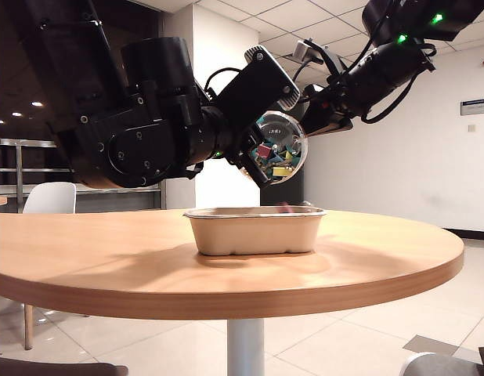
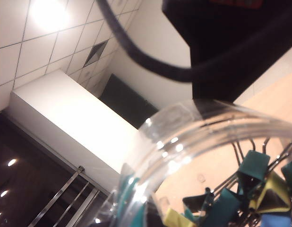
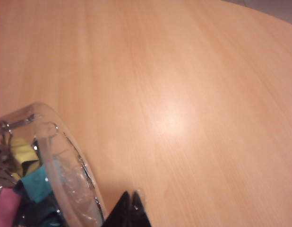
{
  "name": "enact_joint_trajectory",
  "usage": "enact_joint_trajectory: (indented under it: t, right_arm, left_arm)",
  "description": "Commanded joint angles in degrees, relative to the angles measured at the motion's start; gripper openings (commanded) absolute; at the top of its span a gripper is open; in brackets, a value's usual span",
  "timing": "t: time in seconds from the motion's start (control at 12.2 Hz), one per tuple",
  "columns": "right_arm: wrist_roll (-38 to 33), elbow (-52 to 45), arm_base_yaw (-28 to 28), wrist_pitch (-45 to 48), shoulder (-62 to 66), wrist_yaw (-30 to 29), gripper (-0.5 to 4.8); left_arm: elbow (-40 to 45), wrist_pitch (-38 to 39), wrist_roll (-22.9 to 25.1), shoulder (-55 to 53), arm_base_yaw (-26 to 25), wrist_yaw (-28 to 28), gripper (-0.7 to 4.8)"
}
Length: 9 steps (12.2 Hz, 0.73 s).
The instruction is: Pick up the box filled with clips, pour some clips from it into the rectangular paper box, and then put the clip box back on the table.
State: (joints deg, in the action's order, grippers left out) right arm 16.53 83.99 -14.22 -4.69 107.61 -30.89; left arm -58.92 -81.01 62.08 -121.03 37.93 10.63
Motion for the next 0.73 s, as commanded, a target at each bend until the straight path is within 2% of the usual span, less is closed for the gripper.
enact_joint_trajectory:
  t: [0.08,0.16,0.24,0.33,0.57,0.73]
  right_arm:
    - [0.31,0.26,-0.07,-1.16,-0.48,-8.74,-0.05]
    - [0.70,0.26,-0.07,-1.79,-0.48,-11.72,-0.05]
    - [0.66,0.26,-0.09,-1.75,-0.48,-10.69,-0.05]
    - [0.66,0.26,-0.09,-1.49,-0.48,-7.69,-0.05]
    - [0.37,0.26,-0.09,-0.39,-0.48,8.81,-0.05]
    - [0.31,0.26,-0.09,-0.13,-0.44,13.75,-0.05]
  left_arm:
    - [-0.20,-2.14,-1.42,0.63,0.11,-0.35,-0.06]
    - [-0.20,-2.14,-1.40,0.63,0.11,-0.35,-0.06]
    - [-0.20,-2.14,-1.38,0.63,0.11,-0.37,-0.06]
    - [-0.20,-2.14,-1.36,0.63,0.11,-0.35,-0.06]
    - [-0.20,-2.14,-1.42,0.63,0.11,-0.22,-0.06]
    - [-0.20,-2.14,-1.46,0.63,0.11,-0.20,-0.06]
